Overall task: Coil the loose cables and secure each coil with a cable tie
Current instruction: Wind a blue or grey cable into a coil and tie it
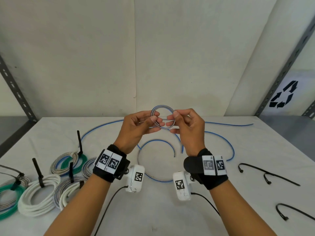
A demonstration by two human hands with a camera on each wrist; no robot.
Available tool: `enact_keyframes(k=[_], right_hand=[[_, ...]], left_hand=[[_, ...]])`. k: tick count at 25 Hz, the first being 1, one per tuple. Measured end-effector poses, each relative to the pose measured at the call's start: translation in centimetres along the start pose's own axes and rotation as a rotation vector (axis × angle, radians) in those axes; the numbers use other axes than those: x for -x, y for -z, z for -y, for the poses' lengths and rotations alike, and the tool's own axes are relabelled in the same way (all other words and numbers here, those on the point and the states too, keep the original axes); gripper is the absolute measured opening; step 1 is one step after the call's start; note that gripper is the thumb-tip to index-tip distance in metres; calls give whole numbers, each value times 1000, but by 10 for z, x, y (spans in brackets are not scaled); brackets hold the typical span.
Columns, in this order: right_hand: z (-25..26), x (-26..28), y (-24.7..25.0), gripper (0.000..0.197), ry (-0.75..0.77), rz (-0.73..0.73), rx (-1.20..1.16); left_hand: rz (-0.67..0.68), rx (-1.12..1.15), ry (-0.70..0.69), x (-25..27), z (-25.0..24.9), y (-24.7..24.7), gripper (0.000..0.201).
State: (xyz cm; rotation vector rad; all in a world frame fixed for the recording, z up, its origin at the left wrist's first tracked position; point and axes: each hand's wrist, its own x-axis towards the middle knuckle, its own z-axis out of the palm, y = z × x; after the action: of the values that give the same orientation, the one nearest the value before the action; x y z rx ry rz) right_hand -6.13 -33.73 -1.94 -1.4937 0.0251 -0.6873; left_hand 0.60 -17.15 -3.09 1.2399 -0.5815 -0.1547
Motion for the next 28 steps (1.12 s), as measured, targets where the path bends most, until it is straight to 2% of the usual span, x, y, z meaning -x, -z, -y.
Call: enact_keyframes(k=[4, 10, 13, 19, 23, 28], right_hand=[[0, -3, -1, 16, -83, 33, -36], [-3, 1, 0, 7, 10, 92, 52], [-3, 7, 2, 7, 20, 147, 102], [-4, 15, -3, 9, 93, 37, 178], [-3, 18, -6, 10, 74, 49, 88], [1, 26, -18, 13, -10, 4, -93]], left_hand=[[26, -36, 52, 3, 0, 8, 21], [77, -166, 95, 6, -14, 14, 34], [75, -242, 77, 6, -14, 16, 21], [99, -204, 101, 7, -16, 17, 22], [9, -108, 82, 6, -19, 17, 19], [-162, 125, 65, 3, -27, 15, 29]])
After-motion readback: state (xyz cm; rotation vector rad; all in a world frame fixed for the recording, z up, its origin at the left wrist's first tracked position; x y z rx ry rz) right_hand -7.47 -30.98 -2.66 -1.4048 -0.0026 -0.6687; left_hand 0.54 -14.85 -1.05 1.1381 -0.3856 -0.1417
